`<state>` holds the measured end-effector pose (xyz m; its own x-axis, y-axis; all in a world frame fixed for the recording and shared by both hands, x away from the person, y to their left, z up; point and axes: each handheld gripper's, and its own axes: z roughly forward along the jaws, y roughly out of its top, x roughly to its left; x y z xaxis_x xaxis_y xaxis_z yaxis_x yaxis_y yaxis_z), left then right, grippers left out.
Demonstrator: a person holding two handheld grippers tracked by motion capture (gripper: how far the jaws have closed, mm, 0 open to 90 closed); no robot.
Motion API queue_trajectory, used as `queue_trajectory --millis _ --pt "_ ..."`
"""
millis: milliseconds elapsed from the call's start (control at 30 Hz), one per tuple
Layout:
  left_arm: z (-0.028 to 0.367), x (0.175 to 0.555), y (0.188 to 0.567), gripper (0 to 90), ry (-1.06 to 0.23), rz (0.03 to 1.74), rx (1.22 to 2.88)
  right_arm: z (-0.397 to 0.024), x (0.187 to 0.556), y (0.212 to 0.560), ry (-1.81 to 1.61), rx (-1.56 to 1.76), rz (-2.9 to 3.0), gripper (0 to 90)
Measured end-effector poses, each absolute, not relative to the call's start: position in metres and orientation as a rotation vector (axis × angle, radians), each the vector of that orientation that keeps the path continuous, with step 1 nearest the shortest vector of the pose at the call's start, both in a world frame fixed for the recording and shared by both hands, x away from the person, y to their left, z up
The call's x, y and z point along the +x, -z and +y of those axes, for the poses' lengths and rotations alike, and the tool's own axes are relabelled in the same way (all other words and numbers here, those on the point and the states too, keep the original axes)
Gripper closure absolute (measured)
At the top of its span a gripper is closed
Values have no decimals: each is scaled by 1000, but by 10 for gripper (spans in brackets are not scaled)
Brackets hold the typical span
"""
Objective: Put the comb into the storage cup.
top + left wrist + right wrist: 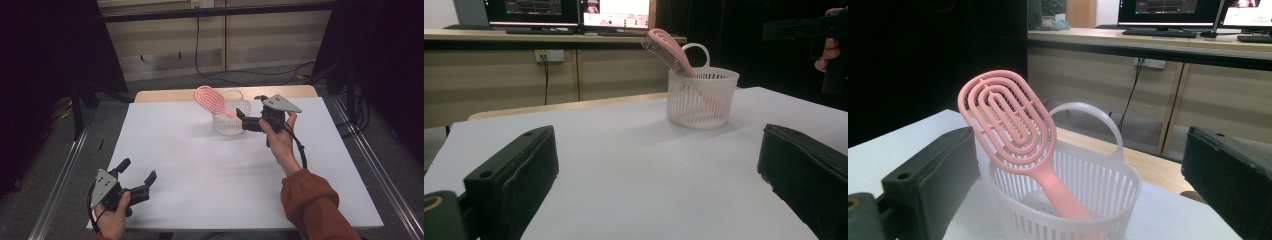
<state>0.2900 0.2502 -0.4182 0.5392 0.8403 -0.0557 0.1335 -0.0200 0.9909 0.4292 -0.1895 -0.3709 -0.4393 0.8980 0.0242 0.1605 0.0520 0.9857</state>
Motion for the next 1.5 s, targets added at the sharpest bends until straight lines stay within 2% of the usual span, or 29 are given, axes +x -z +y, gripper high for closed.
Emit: queue_trajectory --millis 1500 --pt "251 290 418 30 -710 892 1512 -221 350 387 -1419 1051 1614 23"
